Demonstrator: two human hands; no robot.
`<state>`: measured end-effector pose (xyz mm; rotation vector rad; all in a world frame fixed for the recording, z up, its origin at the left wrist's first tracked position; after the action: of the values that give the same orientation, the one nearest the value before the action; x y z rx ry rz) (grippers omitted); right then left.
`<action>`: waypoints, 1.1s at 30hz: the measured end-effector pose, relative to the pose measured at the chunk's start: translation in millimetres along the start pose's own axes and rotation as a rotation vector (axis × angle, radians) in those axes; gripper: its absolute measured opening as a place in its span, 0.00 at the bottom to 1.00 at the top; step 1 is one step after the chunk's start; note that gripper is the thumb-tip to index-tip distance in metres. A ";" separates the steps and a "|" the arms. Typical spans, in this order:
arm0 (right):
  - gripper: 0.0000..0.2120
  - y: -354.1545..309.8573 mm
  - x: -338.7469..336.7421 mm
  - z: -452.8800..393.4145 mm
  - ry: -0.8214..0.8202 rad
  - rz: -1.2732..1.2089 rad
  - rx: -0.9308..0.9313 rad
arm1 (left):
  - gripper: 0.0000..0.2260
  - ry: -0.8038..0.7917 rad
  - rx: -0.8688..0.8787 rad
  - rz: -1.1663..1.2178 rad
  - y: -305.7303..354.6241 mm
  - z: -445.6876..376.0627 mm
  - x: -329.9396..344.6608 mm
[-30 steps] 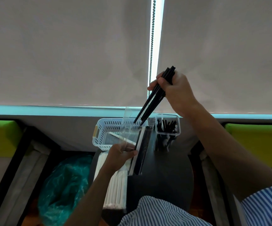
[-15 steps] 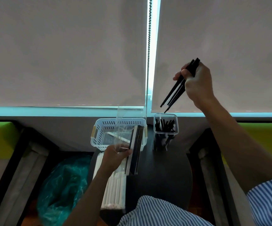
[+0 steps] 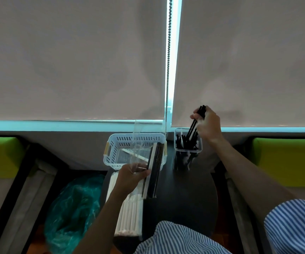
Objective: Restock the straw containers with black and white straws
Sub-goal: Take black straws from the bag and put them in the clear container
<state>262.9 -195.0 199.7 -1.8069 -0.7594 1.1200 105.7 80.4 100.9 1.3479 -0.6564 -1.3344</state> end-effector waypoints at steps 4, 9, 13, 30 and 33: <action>0.04 14.3 10.0 11.2 -0.078 0.043 0.023 | 0.05 0.002 -0.002 -0.004 -0.5 -0.1 0.3; 0.06 36.0 21.9 22.2 -0.172 0.183 0.050 | 0.05 -0.001 -0.010 0.014 1.6 0.3 1.1; 0.05 46.7 29.1 28.7 -0.240 0.280 0.073 | 0.05 -0.001 -0.006 0.014 4.3 -0.4 1.3; 0.19 37.3 32.1 28.2 -0.313 0.190 0.026 | 0.05 -0.017 0.047 0.034 17.5 -3.1 8.3; 0.21 28.2 31.2 38.4 -0.395 0.169 -0.088 | 0.05 -0.024 0.069 0.021 19.1 -2.8 11.5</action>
<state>242.5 -168.7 153.5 -1.7682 -0.9066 1.6068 116.4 65.6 113.9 1.3778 -0.7370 -1.3234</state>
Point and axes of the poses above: each hand's wrist, its own z-axis away from the middle knuckle, its own x-axis out of the palm, y = z × x, the point moved 5 cm from there along -z, towards the middle knuckle, and after that the axes turned 14 degrees about y, right-handed, at the moved point
